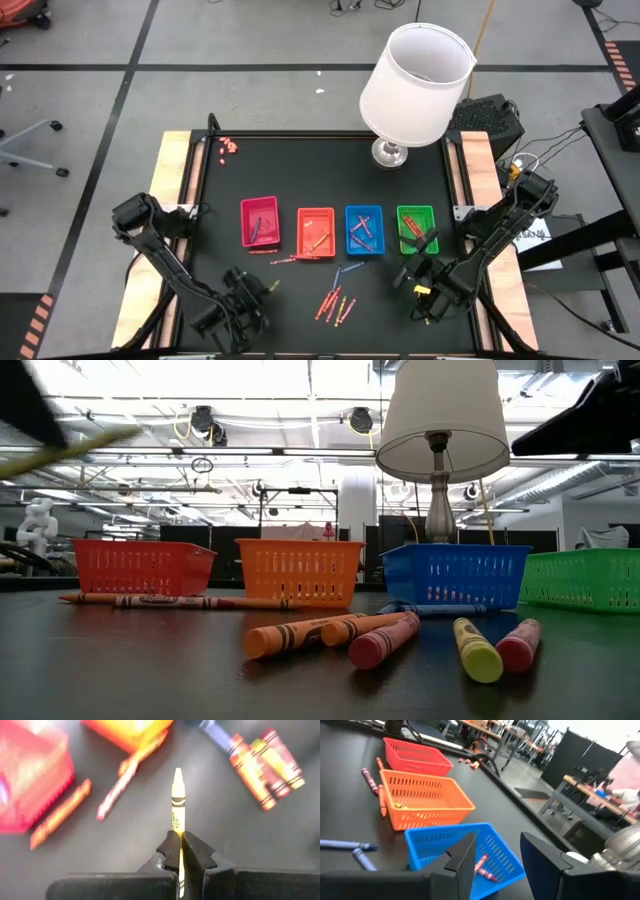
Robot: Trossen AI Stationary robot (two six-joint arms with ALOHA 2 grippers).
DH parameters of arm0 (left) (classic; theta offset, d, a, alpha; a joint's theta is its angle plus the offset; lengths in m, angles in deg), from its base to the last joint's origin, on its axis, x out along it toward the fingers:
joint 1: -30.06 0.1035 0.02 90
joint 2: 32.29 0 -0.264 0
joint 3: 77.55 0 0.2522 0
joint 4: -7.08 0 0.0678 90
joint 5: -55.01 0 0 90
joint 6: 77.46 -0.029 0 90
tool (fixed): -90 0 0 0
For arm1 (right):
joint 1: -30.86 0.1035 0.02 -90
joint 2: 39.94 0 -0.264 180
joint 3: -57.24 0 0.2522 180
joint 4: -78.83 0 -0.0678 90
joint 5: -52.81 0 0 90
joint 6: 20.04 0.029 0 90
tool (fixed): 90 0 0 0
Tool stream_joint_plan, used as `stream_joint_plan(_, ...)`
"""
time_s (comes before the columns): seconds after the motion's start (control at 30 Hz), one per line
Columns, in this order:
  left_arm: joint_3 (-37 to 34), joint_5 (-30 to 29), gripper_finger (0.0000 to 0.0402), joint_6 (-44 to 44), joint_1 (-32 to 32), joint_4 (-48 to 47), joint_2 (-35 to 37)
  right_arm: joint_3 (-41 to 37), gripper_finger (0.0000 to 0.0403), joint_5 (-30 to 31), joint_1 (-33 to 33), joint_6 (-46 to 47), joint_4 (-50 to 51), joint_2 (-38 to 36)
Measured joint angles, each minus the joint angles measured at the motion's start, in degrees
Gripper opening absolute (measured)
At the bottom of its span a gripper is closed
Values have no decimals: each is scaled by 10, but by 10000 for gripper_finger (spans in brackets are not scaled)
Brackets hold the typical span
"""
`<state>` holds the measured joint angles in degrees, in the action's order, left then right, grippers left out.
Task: Sort crayons
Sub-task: Put the yellow crayon into the orange bin
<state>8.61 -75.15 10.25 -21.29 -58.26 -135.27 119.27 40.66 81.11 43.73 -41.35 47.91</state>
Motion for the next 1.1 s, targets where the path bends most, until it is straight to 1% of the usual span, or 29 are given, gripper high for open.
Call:
stream_joint_plan(0.1,9,-46,7,-106,0,38,1,0,141,-26,0,0,-14,0)
stream_joint_plan(0.2,8,-75,7,-236,0,98,0,0,141,-60,0,-1,-29,0)
stream_joint_plan(0.27,8,-92,7,-306,0,135,0,0,141,-79,0,-1,-38,0)
stream_joint_plan(0.4,8,-104,8,-423,6,200,0,0,141,-102,1,-2,-55,0)
stream_joint_plan(0.5,8,-104,8,-489,10,236,0,0,141,-106,1,-15,-67,0)
stream_joint_plan(0.57,8,-104,8,-518,14,246,0,0,141,-106,1,-28,-78,0)
stream_joint_plan(0.77,8,-104,8,-555,24,247,0,0,141,-106,1,-49,-90,0)
stream_joint_plan(1.1,8,-103,8,-556,26,251,0,0,141,-105,1,-51,-90,0)
